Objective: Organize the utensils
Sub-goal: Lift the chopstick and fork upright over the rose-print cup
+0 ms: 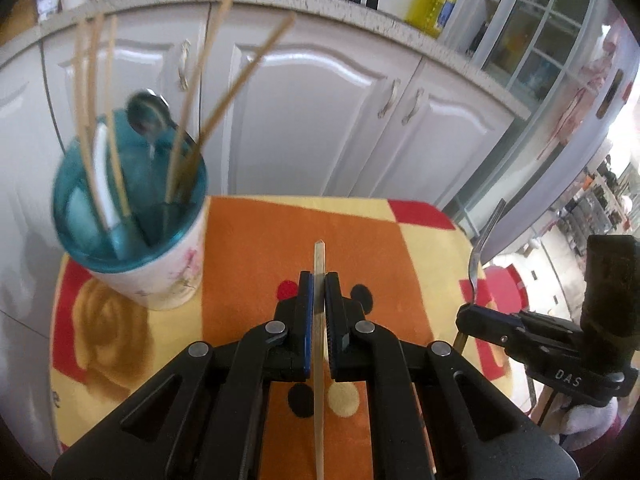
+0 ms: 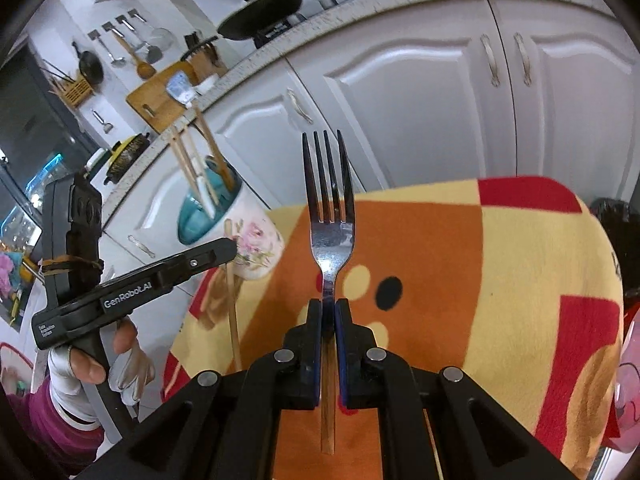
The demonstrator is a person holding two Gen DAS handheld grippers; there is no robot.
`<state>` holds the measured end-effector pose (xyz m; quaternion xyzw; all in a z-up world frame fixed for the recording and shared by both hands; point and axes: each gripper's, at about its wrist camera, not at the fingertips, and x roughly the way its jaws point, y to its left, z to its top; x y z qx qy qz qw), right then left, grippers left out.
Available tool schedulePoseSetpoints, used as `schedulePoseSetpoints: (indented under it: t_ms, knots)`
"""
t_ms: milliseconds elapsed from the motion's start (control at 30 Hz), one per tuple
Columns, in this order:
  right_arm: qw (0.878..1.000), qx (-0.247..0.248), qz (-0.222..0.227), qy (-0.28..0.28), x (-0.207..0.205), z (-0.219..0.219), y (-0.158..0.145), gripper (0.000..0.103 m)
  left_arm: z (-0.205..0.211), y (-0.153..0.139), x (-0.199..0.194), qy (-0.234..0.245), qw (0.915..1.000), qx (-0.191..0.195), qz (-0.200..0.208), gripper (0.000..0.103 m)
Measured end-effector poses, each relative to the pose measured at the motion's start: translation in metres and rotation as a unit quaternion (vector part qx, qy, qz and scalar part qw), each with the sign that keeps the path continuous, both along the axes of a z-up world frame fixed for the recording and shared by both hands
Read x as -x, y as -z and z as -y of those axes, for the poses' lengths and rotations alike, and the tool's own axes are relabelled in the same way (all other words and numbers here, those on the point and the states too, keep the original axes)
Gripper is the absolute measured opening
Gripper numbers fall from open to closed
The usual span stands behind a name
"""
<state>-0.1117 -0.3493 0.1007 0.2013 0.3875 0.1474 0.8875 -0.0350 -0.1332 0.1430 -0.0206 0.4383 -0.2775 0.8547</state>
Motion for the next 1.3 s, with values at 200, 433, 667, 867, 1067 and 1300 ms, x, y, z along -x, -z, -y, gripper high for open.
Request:
schedulePoseSetpoints:
  t_ms: [200, 433, 667, 867, 1067, 1300]
  knots:
    - [1.000, 0.001, 0.028, -0.011, 0.001, -0.009, -0.024, 0.006, -0.026, -0.029, 0.007, -0.012, 0.9995, 0.021, 0.022, 0.004]
    - [0.997, 0.003, 0.064, -0.033, -0.011, -0.029, -0.055, 0.006, -0.057, -0.059, 0.010, -0.028, 0.9980, 0.033, 0.047, 0.004]
    - [0.994, 0.008, 0.096, -0.060, -0.037, -0.060, -0.087, 0.006, -0.097, -0.107, 0.008, -0.047, 0.9941, 0.048, 0.085, 0.004]
    - [0.990, 0.014, 0.118, -0.075, -0.067, -0.088, -0.107, 0.006, -0.128, -0.153, -0.002, -0.066, 0.9879, 0.058, 0.127, 0.004]
    - [0.988, 0.019, 0.132, -0.083, -0.102, -0.116, -0.122, 0.006, -0.147, -0.189, -0.019, -0.093, 0.9784, 0.047, 0.178, 0.004]
    - [0.986, 0.033, 0.143, -0.080, -0.140, -0.141, -0.121, 0.006, -0.150, -0.183, -0.048, -0.117, 0.9736, 0.014, 0.196, 0.004]
